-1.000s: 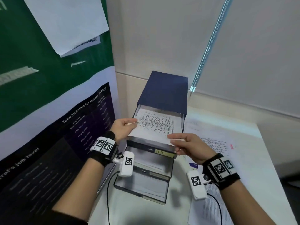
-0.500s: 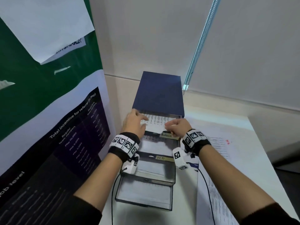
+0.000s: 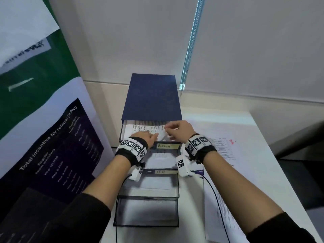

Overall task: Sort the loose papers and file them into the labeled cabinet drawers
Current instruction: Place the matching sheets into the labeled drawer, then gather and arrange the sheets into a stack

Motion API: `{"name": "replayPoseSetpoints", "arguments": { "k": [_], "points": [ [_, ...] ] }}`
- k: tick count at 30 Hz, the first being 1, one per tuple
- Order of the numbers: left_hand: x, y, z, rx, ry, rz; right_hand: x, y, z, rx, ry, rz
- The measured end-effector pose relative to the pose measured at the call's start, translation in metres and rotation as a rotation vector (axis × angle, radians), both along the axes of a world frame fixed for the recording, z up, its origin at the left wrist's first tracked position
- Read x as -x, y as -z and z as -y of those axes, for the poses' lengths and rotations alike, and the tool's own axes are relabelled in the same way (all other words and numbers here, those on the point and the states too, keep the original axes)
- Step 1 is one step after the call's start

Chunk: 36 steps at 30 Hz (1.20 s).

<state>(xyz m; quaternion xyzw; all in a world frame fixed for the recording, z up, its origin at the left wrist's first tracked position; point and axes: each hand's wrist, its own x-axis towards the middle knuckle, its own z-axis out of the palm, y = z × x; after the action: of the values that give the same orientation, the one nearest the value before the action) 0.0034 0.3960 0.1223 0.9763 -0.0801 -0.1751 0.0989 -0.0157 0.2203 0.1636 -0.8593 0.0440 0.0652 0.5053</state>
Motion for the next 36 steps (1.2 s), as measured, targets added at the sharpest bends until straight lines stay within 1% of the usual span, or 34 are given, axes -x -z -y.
{"name": "replayPoseSetpoints", "arguments": {
  "k": [1, 2, 4, 5, 6, 7, 8, 9, 10, 11, 12, 13, 14, 15, 17, 20, 23, 25, 28, 30, 33, 35, 36],
  "points": [
    [-0.003, 0.001, 0.001, -0.012, 0.007, -0.012, 0.006, 0.001, 0.016, 0.034, -0.031, 0.062],
    [-0.004, 0.003, 0.003, -0.034, 0.01, -0.023, 0.012, 0.005, 0.034, 0.114, -0.05, 0.115],
    [-0.001, -0.001, 0.011, -0.111, 0.002, -0.002, 0.027, 0.023, 0.081, 0.348, -0.056, 0.176],
    [0.002, -0.004, 0.018, -0.16, -0.004, 0.045, 0.034, 0.037, 0.106, 0.481, -0.051, 0.156],
    [0.006, -0.009, 0.028, -0.194, 0.001, 0.129, 0.043, 0.054, 0.132, 0.614, -0.048, 0.094],
    [0.011, -0.015, 0.041, -0.186, 0.018, 0.241, 0.052, 0.072, 0.156, 0.732, -0.039, -0.003],
    [0.017, -0.02, 0.055, -0.122, 0.041, 0.367, 0.061, 0.091, 0.178, 0.82, -0.023, -0.112],
    [0.025, -0.024, 0.072, -0.004, 0.069, 0.478, 0.071, 0.11, 0.198, 0.874, 0.002, -0.23],
    [0.034, -0.026, 0.091, 0.143, 0.101, 0.551, 0.082, 0.127, 0.216, 0.894, 0.033, -0.339],
    [0.042, -0.026, 0.11, 0.287, 0.141, 0.585, 0.093, 0.143, 0.232, 0.888, 0.068, -0.445],
    [0.051, -0.022, 0.131, 0.397, 0.182, 0.579, 0.103, 0.157, 0.247, 0.868, 0.104, -0.534],
    [0.059, -0.014, 0.151, 0.457, 0.217, 0.542, 0.113, 0.17, 0.26, 0.847, 0.139, -0.614],
    [0.066, -0.003, 0.17, 0.473, 0.243, 0.483, 0.122, 0.182, 0.272, 0.832, 0.167, -0.676],
    [0.073, 0.012, 0.187, 0.457, 0.261, 0.411, 0.13, 0.193, 0.282, 0.82, 0.195, -0.724],
    [0.085, 0.048, 0.217, 0.37, 0.268, 0.225, 0.145, 0.209, 0.298, 0.792, 0.244, -0.77],
    [0.098, 0.106, 0.243, 0.255, 0.172, -0.064, 0.159, 0.217, 0.313, 0.808, 0.259, -0.71],
    [0.106, 0.15, 0.255, 0.192, 0.022, -0.293, 0.162, 0.218, 0.322, 0.771, 0.262, -0.651],
    [0.112, 0.167, 0.261, 0.223, -0.109, -0.347, 0.162, 0.221, 0.327, 0.718, 0.258, -0.612],
    [0.119, 0.182, 0.268, 0.405, -0.342, -0.364, 0.16, 0.23, 0.334, 0.577, 0.236, -0.578],
    [0.121, 0.186, 0.274, 0.471, -0.45, -0.35, 0.158, 0.234, 0.335, 0.511, 0.209, -0.594],
    [0.12, 0.191, 0.283, 0.502, -0.467, -0.345, 0.159, 0.237, 0.334, 0.42, 0.206, -0.556],
    [0.118, 0.193, 0.287, 0.54, -0.475, -0.391, 0.16, 0.241, 0.34, 0.343, 0.222, -0.502],
    [0.116, 0.193, 0.288, 0.554, -0.473, -0.398, 0.16, 0.24, 0.344, 0.303, 0.254, -0.444]
  ]
}}
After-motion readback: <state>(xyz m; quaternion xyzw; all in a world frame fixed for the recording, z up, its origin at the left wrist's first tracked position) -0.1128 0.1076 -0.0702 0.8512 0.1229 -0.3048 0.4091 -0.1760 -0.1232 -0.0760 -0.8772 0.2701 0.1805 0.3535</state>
